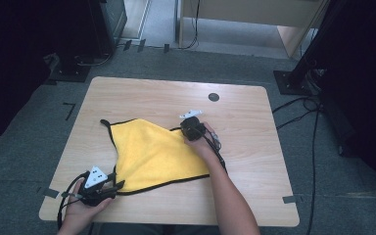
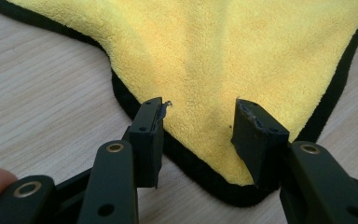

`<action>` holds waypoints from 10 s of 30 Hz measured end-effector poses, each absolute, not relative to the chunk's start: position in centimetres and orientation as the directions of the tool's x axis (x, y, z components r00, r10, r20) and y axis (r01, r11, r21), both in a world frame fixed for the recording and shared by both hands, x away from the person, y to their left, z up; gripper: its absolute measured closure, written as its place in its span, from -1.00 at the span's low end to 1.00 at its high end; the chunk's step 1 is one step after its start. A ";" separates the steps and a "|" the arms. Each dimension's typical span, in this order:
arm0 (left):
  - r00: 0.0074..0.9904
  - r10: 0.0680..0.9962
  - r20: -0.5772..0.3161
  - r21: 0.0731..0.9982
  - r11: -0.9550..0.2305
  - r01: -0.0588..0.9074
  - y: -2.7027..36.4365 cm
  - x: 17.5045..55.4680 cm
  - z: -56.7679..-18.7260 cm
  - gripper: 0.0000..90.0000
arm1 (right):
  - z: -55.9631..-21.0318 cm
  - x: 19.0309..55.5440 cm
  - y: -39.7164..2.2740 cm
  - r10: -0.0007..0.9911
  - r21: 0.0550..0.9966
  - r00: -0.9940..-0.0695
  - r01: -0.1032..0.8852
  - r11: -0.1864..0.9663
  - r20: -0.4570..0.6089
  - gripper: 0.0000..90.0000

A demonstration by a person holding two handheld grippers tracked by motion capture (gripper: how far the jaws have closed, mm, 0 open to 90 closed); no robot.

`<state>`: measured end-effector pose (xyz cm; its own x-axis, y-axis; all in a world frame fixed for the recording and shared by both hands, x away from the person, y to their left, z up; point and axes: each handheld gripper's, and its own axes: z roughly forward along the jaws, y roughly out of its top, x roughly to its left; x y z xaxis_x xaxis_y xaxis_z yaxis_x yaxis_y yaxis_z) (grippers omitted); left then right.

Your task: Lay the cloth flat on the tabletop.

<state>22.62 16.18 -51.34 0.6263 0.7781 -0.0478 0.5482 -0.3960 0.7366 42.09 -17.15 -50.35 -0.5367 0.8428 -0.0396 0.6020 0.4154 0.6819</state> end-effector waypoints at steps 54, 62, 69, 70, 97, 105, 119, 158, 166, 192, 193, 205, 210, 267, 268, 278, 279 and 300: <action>0.598 0.801 -0.029 0.735 -0.388 0.556 15.8 23.1 -51.6 -0.06 | -49.9 18.7 -33.7 0.901 0.734 -0.413 0.652 0.190 0.133 0.62; 0.592 0.805 -0.022 0.739 -0.386 0.553 15.7 22.9 -51.7 -0.06 | -51.7 23.9 -31.2 0.936 0.725 -0.307 0.683 0.091 0.172 0.63; 0.603 0.797 -0.024 0.737 -0.394 0.550 15.8 22.9 -51.7 -0.10 | -50.1 21.5 -31.8 0.945 0.728 -0.324 0.657 0.196 0.038 0.93; 0.609 0.793 -0.025 0.736 -0.398 0.548 15.8 22.9 -51.7 -0.12 | -49.8 20.8 -32.2 0.947 0.726 -0.320 0.656 0.209 0.017 0.93; 0.613 0.788 -0.058 0.738 -0.379 0.558 15.9 22.8 -51.7 -0.18 | -50.3 37.5 -36.7 0.977 0.749 -0.190 0.661 0.055 0.095 0.41; 0.616 0.786 -0.054 0.737 -0.384 0.556 15.9 22.8 -51.7 -0.18 | -51.4 38.8 -36.0 0.983 0.722 -0.181 0.681 0.118 0.009 0.99; 0.606 0.793 -0.059 0.735 -0.377 0.564 15.6 22.7 -51.6 -0.20 | -49.1 39.5 -37.6 0.996 0.769 -0.062 0.639 -0.006 0.059 0.50; 0.641 0.758 -0.115 0.695 -0.400 0.597 6.2 20.5 -51.1 0.87 | -50.7 45.9 -5.8 0.866 0.694 -0.495 0.600 0.397 -0.067 0.86; 0.550 0.831 -0.084 0.706 -0.340 0.622 11.4 20.1 -49.7 0.91 | -49.8 46.6 -1.9 0.838 0.713 -0.544 0.567 0.414 -0.054 0.92; 0.718 0.671 -0.187 0.833 -0.279 0.478 -6.6 19.9 -47.9 0.91 | -46.1 43.9 -20.9 0.926 0.825 -0.379 0.521 0.221 -0.008 0.97; 0.725 0.657 -0.207 0.834 -0.269 0.482 -7.4 20.0 -48.1 0.91 | -46.5 43.8 -22.2 0.932 0.822 -0.361 0.528 0.211 -0.007 0.97; 0.732 0.646 -0.216 0.829 -0.274 0.486 -5.0 20.2 -49.1 -0.15 | -48.4 42.8 -29.1 0.961 0.797 -0.270 0.592 0.123 0.052 0.42; 0.659 0.734 -0.165 0.757 -0.334 0.562 -2.6 21.6 -50.7 -0.11 | -49.9 40.8 -28.0 0.951 0.772 -0.306 0.613 0.167 0.037 0.21; 0.646 0.759 -0.083 0.737 -0.390 0.552 8.6 23.3 -51.3 -0.20 | -51.3 22.6 -22.3 0.886 0.689 -0.357 0.723 0.061 0.297 0.60; 0.649 0.755 -0.092 0.737 -0.387 0.554 8.7 23.4 -51.3 -0.20 | -51.3 22.4 -22.1 0.892 0.698 -0.356 0.713 0.068 0.278 0.76; 0.654 0.747 -0.120 0.797 -0.321 0.512 9.0 22.9 -50.6 -0.29 | -49.1 21.8 -23.3 0.894 0.738 -0.354 0.674 0.041 0.273 0.96; 0.654 0.747 -0.120 0.797 -0.321 0.512 9.0 22.9 -50.6 -0.29 | -49.1 21.8 -23.3 0.894 0.738 -0.354 0.674 0.041 0.273 0.96; 0.585 0.786 -0.200 0.792 -0.222 0.568 7.6 24.6 -50.0 -0.25 | -49.9 21.7 -25.0 0.951 0.732 -0.276 0.675 0.090 0.138 0.31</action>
